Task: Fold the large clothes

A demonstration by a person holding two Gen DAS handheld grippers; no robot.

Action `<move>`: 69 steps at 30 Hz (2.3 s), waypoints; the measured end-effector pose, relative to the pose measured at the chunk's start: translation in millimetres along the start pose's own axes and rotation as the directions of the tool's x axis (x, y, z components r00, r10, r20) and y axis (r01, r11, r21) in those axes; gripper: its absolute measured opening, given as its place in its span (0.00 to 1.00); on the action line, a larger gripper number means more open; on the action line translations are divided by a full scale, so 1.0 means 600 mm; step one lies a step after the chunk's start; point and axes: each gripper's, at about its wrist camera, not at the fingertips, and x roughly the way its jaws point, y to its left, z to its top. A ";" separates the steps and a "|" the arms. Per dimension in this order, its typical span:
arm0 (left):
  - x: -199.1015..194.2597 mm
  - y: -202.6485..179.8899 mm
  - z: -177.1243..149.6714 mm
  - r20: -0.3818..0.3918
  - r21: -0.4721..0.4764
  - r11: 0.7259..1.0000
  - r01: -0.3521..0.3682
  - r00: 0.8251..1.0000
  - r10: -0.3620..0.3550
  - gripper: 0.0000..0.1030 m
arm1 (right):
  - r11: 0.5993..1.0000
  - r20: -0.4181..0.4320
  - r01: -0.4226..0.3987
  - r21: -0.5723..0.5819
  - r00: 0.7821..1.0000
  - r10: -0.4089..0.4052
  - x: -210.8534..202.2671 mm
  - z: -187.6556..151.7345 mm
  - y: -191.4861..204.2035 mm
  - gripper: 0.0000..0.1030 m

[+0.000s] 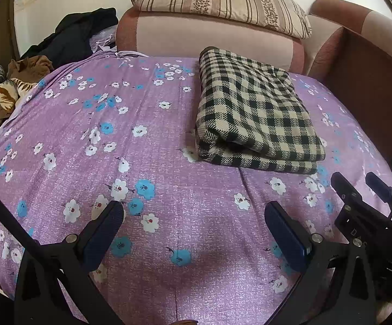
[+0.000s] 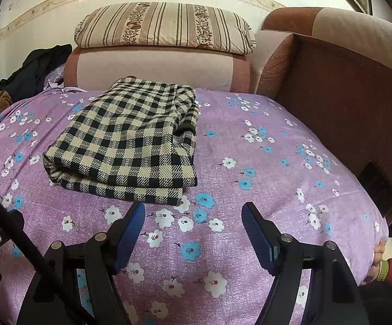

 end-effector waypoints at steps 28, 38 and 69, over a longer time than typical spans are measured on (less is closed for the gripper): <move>-0.001 -0.002 0.000 -0.009 -0.011 0.999 0.030 1.000 -0.030 1.00 | 1.000 -0.001 0.003 -0.018 1.000 -0.003 -0.002 -0.002 0.007 0.77; 0.002 -0.003 0.000 -0.011 -0.007 1.000 0.015 1.000 -0.016 1.00 | 1.000 -0.005 0.003 -0.020 1.000 -0.003 -0.001 -0.003 0.008 0.77; 0.005 0.004 0.000 -0.003 0.002 1.000 -0.017 1.000 0.017 1.00 | 1.000 -0.022 -0.009 -0.014 1.000 0.009 0.004 -0.003 0.010 0.78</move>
